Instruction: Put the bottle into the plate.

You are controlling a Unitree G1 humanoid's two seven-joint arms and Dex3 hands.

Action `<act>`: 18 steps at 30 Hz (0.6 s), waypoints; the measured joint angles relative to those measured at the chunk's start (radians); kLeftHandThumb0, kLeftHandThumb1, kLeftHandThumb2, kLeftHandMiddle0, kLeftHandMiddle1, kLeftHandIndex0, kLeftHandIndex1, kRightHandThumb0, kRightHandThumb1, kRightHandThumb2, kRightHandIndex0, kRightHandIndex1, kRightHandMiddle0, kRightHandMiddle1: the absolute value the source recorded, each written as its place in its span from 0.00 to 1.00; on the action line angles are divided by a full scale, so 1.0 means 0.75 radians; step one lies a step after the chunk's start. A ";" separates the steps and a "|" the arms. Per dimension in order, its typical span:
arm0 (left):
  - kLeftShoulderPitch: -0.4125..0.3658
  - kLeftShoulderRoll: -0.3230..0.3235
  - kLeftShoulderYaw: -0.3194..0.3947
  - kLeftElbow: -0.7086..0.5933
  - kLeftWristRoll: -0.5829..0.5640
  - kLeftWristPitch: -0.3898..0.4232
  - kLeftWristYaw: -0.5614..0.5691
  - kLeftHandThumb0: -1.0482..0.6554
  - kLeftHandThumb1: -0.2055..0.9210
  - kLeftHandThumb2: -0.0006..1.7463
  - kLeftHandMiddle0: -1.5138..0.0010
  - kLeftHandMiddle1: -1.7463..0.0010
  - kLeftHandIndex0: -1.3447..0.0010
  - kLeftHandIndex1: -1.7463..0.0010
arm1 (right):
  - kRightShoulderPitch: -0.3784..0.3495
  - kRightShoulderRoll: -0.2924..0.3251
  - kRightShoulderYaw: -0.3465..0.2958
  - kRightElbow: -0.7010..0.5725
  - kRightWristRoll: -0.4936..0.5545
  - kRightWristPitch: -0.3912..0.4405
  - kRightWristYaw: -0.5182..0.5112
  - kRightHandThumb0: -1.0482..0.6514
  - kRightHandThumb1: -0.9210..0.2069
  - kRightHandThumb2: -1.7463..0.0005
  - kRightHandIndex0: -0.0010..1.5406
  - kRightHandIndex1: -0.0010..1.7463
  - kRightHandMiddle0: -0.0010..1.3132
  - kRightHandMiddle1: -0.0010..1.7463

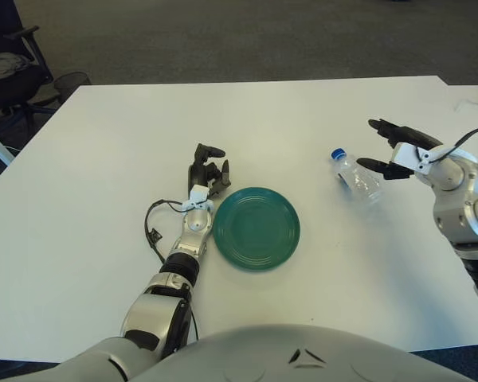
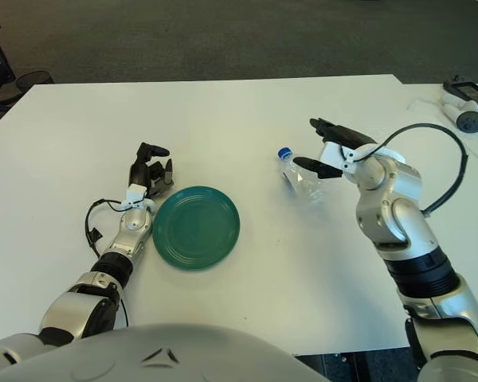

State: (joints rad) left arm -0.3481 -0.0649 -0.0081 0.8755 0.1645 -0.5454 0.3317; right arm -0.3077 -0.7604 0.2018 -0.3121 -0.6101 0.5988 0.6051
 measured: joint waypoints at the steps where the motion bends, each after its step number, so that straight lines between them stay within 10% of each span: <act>1: -0.001 0.000 0.000 0.002 0.001 -0.002 0.001 0.38 0.72 0.54 0.36 0.00 0.70 0.00 | -0.008 0.002 0.009 0.005 -0.002 0.002 0.006 0.06 0.00 0.60 0.02 0.00 0.00 0.00; 18: -0.007 -0.002 0.004 0.013 0.002 -0.009 0.009 0.38 0.72 0.54 0.35 0.00 0.71 0.00 | -0.058 0.030 0.077 0.176 0.011 -0.150 0.027 0.00 0.00 0.71 0.00 0.00 0.00 0.00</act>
State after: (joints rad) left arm -0.3530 -0.0661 -0.0048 0.8856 0.1659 -0.5521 0.3384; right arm -0.3512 -0.7380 0.2595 -0.1798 -0.6016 0.4859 0.6253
